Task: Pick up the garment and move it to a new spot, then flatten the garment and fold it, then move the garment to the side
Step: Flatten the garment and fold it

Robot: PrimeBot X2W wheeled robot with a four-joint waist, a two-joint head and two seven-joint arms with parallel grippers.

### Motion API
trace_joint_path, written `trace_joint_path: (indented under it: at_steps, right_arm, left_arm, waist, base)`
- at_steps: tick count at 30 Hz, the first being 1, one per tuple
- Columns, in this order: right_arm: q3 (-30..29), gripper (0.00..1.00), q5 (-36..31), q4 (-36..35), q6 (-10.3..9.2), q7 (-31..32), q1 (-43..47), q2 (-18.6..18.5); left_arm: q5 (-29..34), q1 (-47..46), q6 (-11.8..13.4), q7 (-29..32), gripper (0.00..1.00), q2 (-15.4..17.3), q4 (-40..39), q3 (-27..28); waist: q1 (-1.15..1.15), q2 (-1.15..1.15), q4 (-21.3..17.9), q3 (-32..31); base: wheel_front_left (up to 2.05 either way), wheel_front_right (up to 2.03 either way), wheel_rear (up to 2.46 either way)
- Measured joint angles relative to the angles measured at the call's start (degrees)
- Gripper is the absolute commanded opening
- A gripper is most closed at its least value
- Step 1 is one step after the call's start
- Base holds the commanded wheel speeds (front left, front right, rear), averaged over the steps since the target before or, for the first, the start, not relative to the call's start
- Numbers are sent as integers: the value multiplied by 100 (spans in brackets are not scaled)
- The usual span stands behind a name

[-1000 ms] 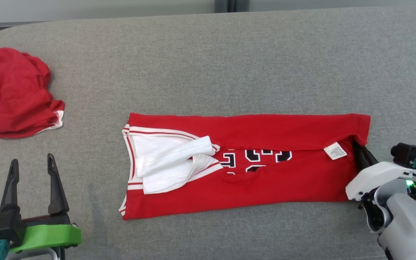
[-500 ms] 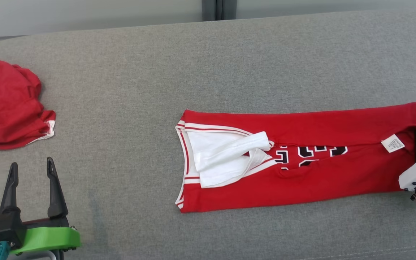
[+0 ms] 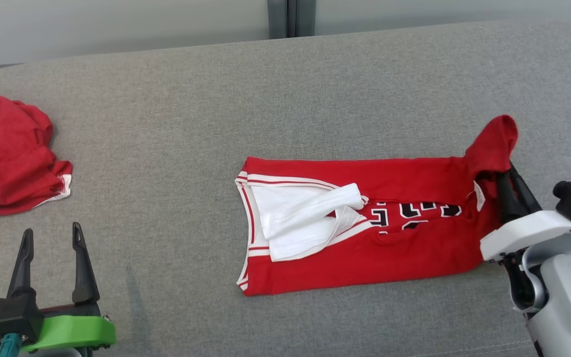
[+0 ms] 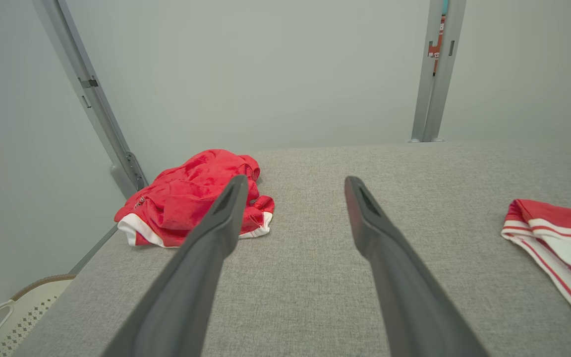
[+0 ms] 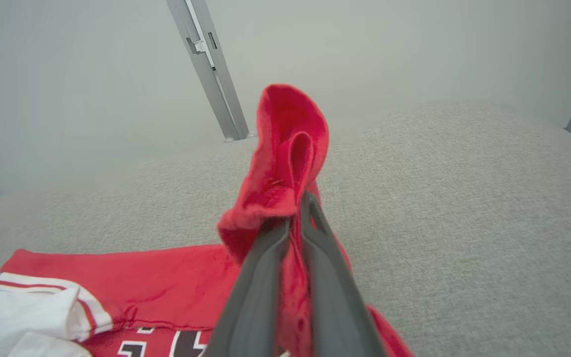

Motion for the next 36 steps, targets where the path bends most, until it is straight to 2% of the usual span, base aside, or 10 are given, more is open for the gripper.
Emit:
trace_joint_path:
  at_steps: [7, 14, 23, 28, 34, 35, 36]
  right_arm:
    - [619, 0, -88, -619, 0, 136, 3, 359]
    - [1193, 0, -134, -818, -1, 291, -198, 780]
    - [1916, 0, -99, -356, -1, 296, -644, 1233]
    - [2276, 0, 64, 31, -1, 230, -923, 1287]
    - [2829, 0, 649, 480, -2, 127, -1139, 1298]
    - [2872, 24, 757, 550, -2, 111, -1163, 1296]
    - [2943, 100, 853, 639, -2, 99, -1206, 1293]
  left_arm:
    - [-25, 1, 0, 0, 100, 0, 42, -82]
    - [-30, 0, -1, -1, 100, 0, 57, -137]
    - [-67, -109, -9, -1, 100, -1, 115, -269]
    - [-89, -200, -1, -1, 100, -1, 138, -378]
    - [-119, -285, 24, -1, 100, -2, 177, -459]
    - [-119, -302, 24, -1, 100, -1, 188, -467]
    - [-119, -326, 24, 0, 100, -1, 190, -476]
  waist:
    - [0, 0, 54, -50]
    - [0, 0, 159, -57]
    - [0, 0, 382, 43]
    - [0, 0, 527, 128]
    - [0, 0, 685, 228]
    - [0, 0, 699, 245]
    - [0, 0, 714, 267]
  base:
    - [0, 0, 0]
    - [0, 0, 0]
    - [0, 0, 0]
    - [0, 0, 0]
    - [0, 0, 0]
    - [0, 0, 0]
    - [0, 0, 0]
